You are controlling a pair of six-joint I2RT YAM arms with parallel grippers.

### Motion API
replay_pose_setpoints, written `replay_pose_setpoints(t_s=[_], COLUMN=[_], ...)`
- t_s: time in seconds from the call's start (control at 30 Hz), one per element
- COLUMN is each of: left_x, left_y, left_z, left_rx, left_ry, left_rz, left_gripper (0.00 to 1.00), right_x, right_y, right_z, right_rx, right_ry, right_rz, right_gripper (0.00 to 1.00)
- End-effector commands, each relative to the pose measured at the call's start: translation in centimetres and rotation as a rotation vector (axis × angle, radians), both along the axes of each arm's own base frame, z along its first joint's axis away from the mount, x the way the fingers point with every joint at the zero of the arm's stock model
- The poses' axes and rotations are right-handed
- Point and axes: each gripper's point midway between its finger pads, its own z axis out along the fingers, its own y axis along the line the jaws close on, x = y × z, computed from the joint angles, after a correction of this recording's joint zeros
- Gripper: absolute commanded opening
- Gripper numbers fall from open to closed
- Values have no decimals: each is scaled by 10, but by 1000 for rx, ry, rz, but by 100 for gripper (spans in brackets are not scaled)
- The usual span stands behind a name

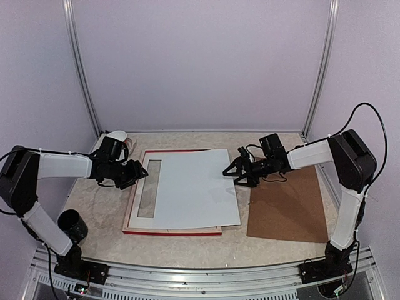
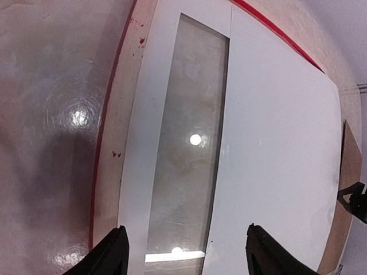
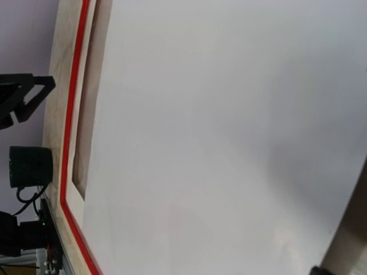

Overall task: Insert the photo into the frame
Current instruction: Position the photo on the mat board.

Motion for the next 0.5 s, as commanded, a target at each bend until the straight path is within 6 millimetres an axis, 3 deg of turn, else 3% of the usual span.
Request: replay_pose_setpoints(t_s=[0.0, 0.47], left_x=[0, -8], left_y=[8, 13], left_z=[-9, -31], left_rx=[-4, -8], left_ry=[6, 53], left_rz=[33, 71], left_gripper=[69, 70], right_x=[2, 4], right_y=[4, -1], right_z=[-6, -23], right_rx=[-24, -110], right_ry=[-2, 16], right_rz=[5, -11], right_gripper=[94, 95])
